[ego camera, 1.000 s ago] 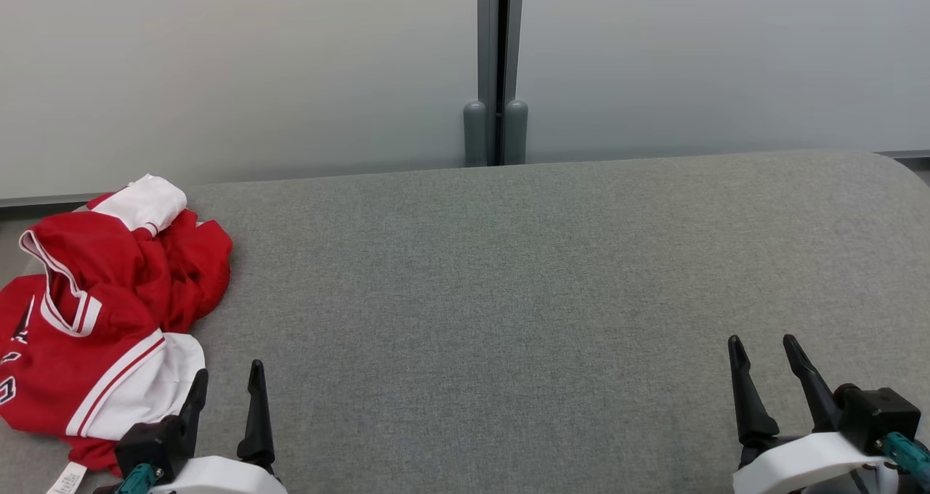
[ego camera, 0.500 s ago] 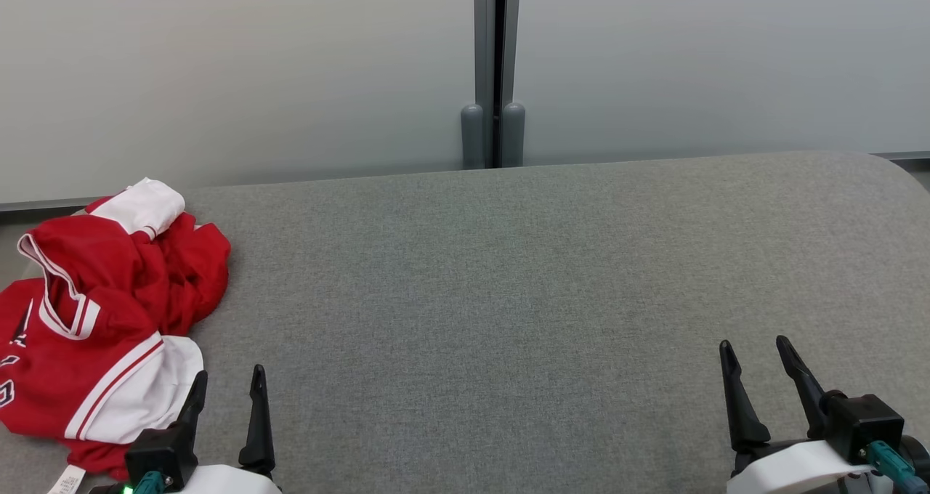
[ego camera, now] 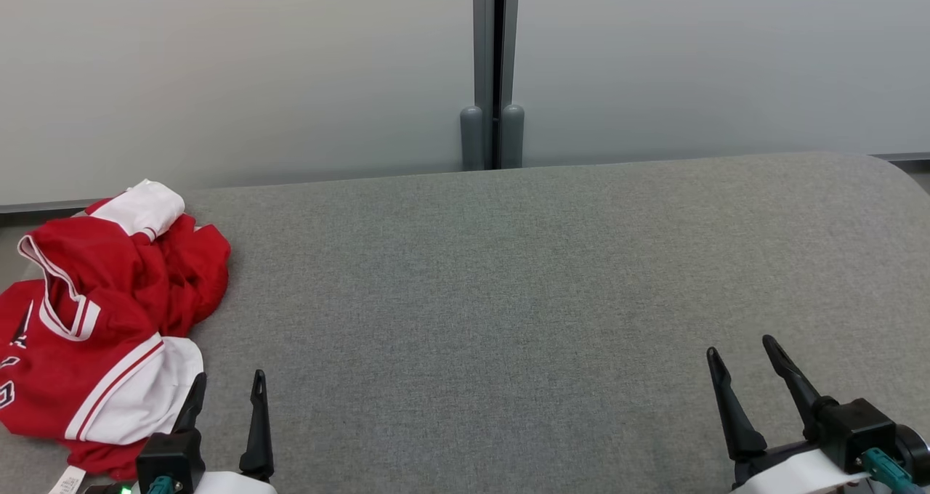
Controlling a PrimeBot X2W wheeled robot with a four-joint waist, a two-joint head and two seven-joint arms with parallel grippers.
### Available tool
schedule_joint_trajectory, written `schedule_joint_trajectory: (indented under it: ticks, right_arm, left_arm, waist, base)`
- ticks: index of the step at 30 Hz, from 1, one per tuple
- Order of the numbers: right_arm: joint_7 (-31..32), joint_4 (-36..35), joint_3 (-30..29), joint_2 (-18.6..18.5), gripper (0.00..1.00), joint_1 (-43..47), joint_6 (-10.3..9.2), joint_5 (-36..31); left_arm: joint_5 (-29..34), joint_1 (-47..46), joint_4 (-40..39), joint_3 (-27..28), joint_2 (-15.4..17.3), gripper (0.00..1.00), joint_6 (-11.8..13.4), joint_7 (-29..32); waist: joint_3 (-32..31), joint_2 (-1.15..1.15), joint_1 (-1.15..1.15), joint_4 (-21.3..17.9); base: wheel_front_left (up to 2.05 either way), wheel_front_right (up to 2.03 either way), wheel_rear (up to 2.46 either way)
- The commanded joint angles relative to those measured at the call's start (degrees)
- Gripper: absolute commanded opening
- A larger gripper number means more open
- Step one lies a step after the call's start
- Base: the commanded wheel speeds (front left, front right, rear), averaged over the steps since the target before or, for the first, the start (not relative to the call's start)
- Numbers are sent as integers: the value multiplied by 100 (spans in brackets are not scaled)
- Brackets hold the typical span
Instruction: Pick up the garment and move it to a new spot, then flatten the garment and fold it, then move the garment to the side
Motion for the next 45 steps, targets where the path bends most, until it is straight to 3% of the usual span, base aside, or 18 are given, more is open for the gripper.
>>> schedule_joint_trajectory:
  ticks: [1,20,25,35,45]
  right_arm:
    - [-57,-14,-40,-19,100,59,11,-42]
    - [-53,-32,-228,-31,100,104,12,-42]
    - [-52,-64,-204,15,100,136,12,-59]
    - [-52,-35,258,110,100,-66,12,-21]
    - [-51,-100,315,65,100,-186,7,-70]
  left_arm:
    - [43,43,24,38,14,100,-30,-37]
    - [21,-53,117,70,3,100,-95,-37]
    - [13,-77,94,61,3,100,-61,-37]
    - [-99,74,80,93,3,100,4,-29]
    - [-98,-200,-106,298,7,100,-93,-29]
  waist:
    - [-8,0,0,0]
    - [-37,0,0,94]
    - [-48,0,0,455]
    - [-52,0,0,1670]
    - [164,0,0,1773]
  base:
    - [0,0,0]
    - [0,0,0]
    - [0,0,0]
    - [0,0,0]
    - [0,0,0]
